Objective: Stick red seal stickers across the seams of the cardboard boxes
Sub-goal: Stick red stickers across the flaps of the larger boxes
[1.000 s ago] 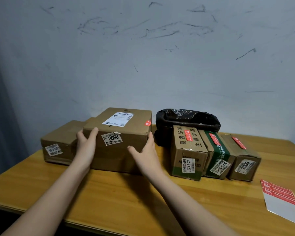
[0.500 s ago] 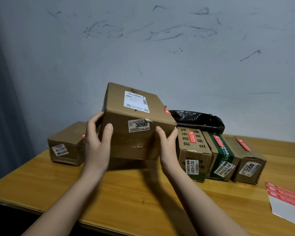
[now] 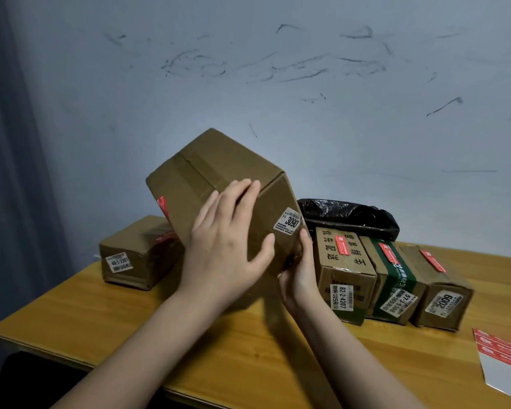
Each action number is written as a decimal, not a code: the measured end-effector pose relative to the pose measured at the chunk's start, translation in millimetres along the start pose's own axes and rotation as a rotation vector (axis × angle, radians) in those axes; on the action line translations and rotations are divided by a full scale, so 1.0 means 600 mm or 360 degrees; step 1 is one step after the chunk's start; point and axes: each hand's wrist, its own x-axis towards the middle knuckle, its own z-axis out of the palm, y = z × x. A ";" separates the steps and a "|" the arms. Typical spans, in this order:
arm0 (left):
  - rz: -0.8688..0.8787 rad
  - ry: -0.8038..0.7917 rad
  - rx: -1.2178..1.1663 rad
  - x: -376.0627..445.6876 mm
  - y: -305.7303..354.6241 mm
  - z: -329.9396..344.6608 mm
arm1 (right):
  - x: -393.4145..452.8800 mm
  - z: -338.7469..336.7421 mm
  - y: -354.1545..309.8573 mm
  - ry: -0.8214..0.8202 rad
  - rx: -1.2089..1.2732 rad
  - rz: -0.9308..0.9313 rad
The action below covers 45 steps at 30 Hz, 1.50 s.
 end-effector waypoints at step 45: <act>0.0247 -0.0777 0.0180 0.051 0.008 0.019 | -0.007 -0.013 -0.014 -0.0102 -0.1049 0.0327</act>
